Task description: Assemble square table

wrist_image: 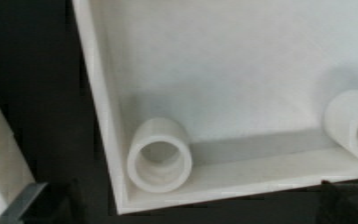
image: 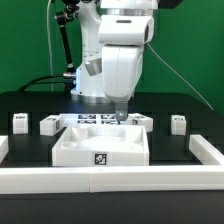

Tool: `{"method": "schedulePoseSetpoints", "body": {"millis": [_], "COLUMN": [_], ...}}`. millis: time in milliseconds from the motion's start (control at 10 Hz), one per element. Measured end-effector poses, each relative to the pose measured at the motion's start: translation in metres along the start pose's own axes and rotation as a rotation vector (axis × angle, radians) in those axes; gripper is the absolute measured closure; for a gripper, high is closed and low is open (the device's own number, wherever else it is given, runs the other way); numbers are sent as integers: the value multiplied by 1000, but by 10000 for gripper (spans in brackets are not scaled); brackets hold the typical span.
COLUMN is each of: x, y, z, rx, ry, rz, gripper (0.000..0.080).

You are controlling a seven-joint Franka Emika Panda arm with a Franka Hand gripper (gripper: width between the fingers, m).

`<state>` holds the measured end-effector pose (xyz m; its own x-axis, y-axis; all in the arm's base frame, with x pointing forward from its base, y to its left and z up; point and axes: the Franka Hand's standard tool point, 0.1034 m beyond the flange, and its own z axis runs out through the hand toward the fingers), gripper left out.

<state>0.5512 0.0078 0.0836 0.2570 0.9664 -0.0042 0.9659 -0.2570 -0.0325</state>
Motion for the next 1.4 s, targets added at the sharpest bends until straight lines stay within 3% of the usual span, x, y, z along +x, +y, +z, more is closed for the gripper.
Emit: {"method": "schedulePoseSetpoints", "body": {"millis": [100, 400, 900, 1000, 1200, 1400], "x": [-4, -22, -24, -25, -28, -30], "y": [-15, -47, -52, -62, -88, -97], "z": [6, 25, 30, 37, 52, 64], "rx": [-22, -15, -5, -15, 2, 6], "ry": [8, 11, 9, 14, 16, 20], "rz": [-3, -32, -30, -32, -29, -31], "gripper": [150, 150, 150, 150, 150, 150]}}
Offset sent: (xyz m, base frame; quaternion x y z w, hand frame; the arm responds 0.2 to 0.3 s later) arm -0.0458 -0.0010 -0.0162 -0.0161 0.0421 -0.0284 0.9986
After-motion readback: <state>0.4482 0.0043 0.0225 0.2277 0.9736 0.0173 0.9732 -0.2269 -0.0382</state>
